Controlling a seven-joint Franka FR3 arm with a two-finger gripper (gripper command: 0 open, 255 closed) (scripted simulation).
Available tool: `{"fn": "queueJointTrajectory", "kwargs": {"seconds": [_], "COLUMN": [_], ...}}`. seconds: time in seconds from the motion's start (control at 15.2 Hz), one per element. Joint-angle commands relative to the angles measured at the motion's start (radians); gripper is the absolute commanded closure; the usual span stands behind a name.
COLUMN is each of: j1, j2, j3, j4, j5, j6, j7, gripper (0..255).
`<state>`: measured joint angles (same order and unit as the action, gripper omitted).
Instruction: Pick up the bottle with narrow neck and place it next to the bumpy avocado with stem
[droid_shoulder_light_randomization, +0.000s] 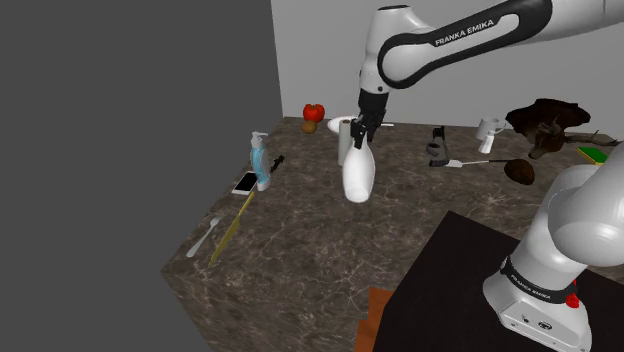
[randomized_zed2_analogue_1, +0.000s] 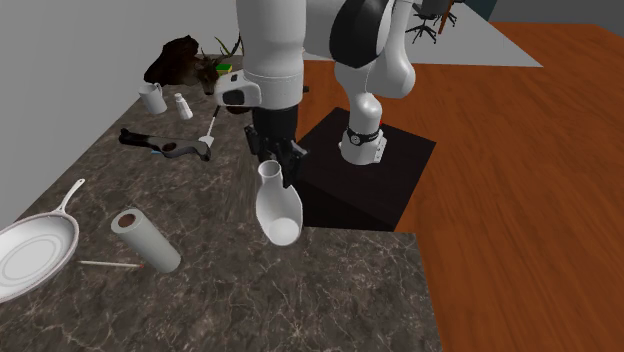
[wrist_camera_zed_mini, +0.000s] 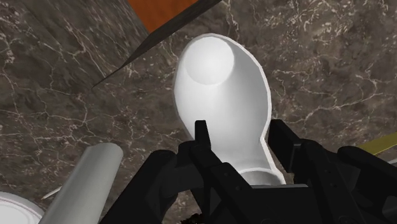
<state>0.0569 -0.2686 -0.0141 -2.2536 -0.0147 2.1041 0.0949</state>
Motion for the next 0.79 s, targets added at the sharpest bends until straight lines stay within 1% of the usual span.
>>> {"fn": "queueJointTrajectory", "kwargs": {"seconds": [0.0, 0.73], "j1": [0.0, 0.001], "j2": [-0.008, -0.027], "j3": [0.001, 0.001], "j4": [0.017, 0.148], "j5": [0.0, 0.001], "j6": [-0.026, -0.175], "j7": [0.001, 0.0], "gripper": [255, 255]}}
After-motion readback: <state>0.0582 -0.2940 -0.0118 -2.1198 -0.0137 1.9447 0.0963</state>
